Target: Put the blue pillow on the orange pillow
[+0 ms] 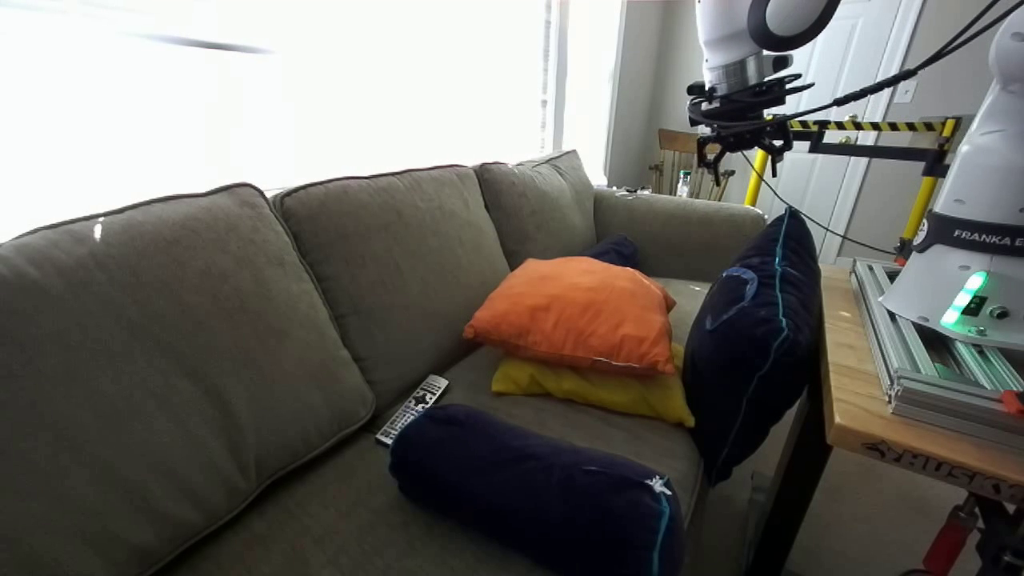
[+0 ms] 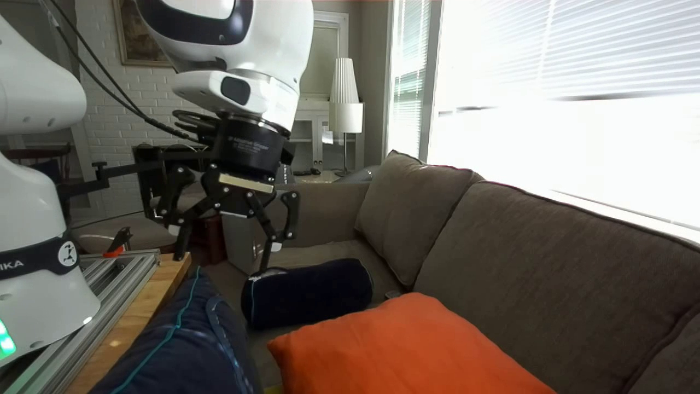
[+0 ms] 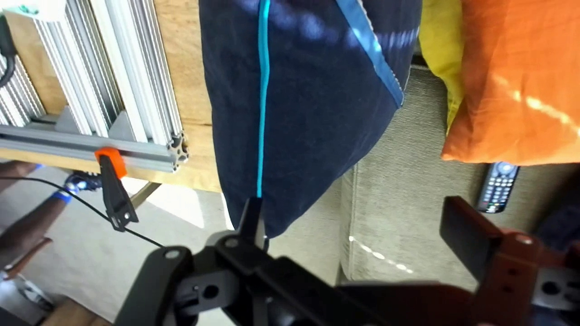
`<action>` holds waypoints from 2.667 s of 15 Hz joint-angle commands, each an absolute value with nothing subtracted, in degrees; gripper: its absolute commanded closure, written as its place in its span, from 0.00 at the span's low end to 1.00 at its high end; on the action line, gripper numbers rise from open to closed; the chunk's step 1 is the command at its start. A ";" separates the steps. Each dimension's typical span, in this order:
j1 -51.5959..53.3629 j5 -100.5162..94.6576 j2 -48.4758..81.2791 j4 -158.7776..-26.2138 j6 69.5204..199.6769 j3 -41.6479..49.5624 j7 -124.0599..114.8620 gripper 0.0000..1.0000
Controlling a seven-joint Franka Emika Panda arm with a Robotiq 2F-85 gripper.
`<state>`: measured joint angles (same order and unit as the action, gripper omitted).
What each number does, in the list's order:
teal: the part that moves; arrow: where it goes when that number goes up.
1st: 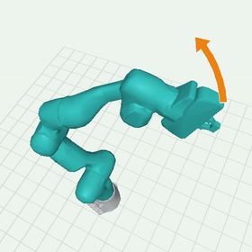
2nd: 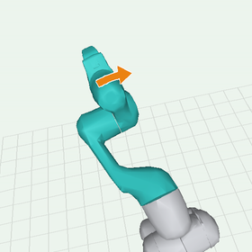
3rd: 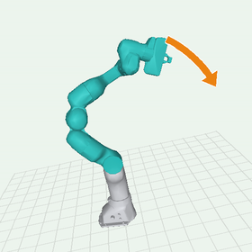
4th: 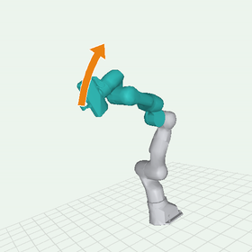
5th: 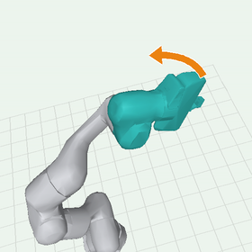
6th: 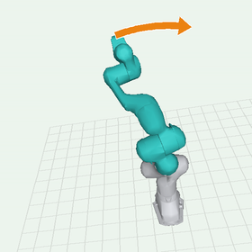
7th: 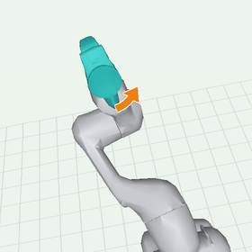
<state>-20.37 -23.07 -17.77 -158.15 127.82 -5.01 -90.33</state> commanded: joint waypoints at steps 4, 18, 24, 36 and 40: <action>-21.28 -24.77 -11.07 -158.10 130.47 2.46 -104.80 0.00; -18.74 -34.00 -1.99 -158.07 135.29 10.67 -111.16 0.00; -18.35 -30.49 -0.13 -158.09 130.94 13.13 -108.49 0.00; -16.98 -32.56 0.82 -157.78 131.07 14.16 -109.99 0.82; -17.02 -32.63 0.81 -157.68 131.08 14.48 -110.06 1.00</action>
<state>-17.62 -32.28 0.41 -157.75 130.81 13.35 -109.66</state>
